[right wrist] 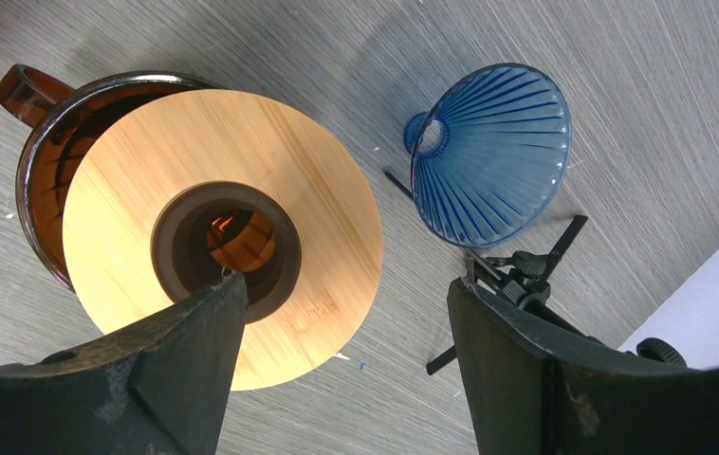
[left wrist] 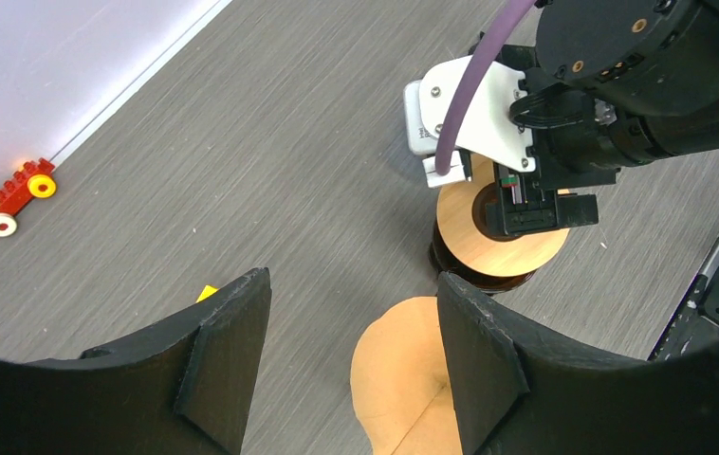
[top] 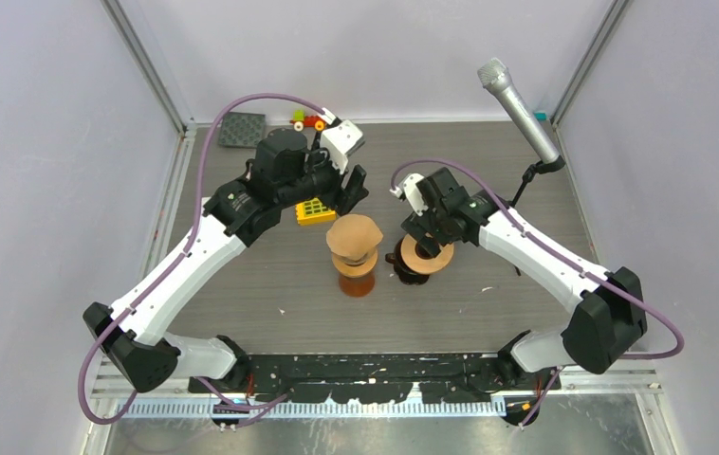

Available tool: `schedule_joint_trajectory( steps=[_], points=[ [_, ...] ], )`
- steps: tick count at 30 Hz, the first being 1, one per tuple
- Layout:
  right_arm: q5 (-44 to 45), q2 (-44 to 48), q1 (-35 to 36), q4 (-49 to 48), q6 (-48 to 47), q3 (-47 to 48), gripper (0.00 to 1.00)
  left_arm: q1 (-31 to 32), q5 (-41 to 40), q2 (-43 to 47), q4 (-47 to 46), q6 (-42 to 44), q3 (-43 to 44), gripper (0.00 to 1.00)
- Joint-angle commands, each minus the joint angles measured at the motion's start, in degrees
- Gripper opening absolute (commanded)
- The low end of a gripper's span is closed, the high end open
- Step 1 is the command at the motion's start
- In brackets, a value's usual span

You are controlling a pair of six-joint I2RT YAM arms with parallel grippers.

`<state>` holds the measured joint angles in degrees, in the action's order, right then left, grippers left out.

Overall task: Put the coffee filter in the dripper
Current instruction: Place the dripper holder onto the coffee server.

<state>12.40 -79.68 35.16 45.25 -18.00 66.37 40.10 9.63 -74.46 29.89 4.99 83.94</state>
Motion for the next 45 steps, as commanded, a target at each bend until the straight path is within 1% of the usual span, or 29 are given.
schedule_joint_trajectory(
  steps=[1, 13, 24, 29, 34, 36, 40, 45],
  points=[
    [0.5, -0.9, 0.3, -2.4, 0.6, 0.6, 0.81, -0.2, 0.8, 1.1, -2.4, 0.5, -0.5, 0.67],
    [0.6, -4.0, 0.2, -2.2, 1.4, 0.5, 0.69, -0.2, 1.0, 1.2, -2.4, 0.7, -0.5, 0.67],
    [0.5, -6.3, 0.3, -1.7, 1.7, 0.9, 0.60, -0.2, 1.0, 1.5, -2.2, 0.9, -0.6, 0.67],
    [0.6, -6.0, 0.3, -1.7, 1.7, 1.2, 0.52, -0.2, 1.0, 1.7, -2.2, 1.1, -0.8, 0.67],
    [0.9, -5.2, 0.3, -1.6, 2.0, 1.9, 0.39, -0.2, 0.9, 1.7, -2.2, 1.3, -1.0, 0.67],
    [1.0, -4.8, 0.2, -1.6, 2.2, 2.4, 0.35, -0.2, 0.8, 1.7, -2.2, 1.2, -0.9, 0.67],
    [1.0, -3.7, 0.2, -1.3, 2.7, 3.7, 0.32, -0.3, 0.8, 1.7, -2.0, 1.4, -0.8, 0.67],
    [0.9, -2.1, 0.0, -0.7, 2.7, 4.9, 0.31, -0.2, 0.7, 1.8, -2.0, 1.3, -0.7, 0.67]
  ],
)
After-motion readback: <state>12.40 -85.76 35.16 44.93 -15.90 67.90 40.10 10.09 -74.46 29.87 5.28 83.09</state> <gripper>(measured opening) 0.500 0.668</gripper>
